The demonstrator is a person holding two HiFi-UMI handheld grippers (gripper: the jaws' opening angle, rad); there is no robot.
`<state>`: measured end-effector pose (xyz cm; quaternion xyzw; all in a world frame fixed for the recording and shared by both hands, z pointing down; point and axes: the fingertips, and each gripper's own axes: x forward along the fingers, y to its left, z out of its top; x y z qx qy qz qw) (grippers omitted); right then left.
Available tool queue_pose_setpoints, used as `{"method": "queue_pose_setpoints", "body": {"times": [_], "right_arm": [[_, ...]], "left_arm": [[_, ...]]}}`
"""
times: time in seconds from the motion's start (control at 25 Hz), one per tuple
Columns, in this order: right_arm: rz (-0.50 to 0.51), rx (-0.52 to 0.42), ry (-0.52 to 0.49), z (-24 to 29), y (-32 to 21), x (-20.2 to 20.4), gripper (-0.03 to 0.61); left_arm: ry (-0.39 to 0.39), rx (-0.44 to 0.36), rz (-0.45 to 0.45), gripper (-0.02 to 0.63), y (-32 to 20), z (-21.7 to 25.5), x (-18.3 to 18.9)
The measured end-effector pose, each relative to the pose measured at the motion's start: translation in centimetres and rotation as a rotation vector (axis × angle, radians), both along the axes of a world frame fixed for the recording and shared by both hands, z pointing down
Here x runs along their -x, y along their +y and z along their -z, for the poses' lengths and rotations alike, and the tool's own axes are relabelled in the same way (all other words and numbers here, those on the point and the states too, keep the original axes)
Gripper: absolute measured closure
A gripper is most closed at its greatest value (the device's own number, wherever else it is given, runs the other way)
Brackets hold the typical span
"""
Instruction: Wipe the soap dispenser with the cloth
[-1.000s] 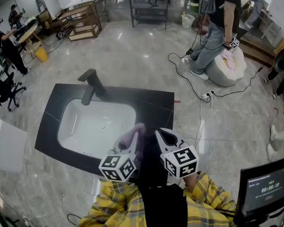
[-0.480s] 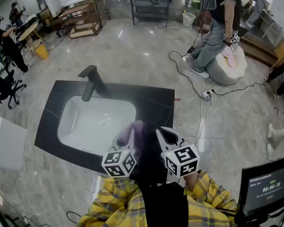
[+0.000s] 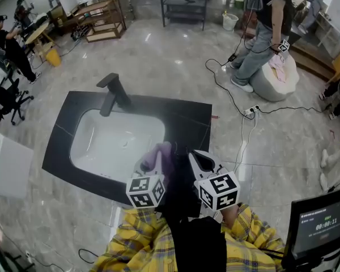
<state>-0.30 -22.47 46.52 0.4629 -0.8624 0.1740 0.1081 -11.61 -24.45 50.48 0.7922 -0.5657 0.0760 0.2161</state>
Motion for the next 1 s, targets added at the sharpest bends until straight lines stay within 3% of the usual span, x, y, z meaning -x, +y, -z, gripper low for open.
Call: {"method": "queue_pose_setpoints", "body": {"times": [0.36,0.72,1.0], "right_arm": [[0.017,0.009,-0.006,-0.3,0.2,0.3,0.572],[0.037,0.017,-0.015,-0.6,0.5,0.9,0.572],[0.046,0.012,-0.007,-0.7,0.6,1.2,0.572]], "left_arm": [[-0.025,0.029,0.017,0.571,0.7,-0.9,0.6],[0.008,0.039,0.005,0.571,1.8,-1.5,1.0],[0.04,0.094,-0.012,0.571,2.3,-2.9,1.1]]}}
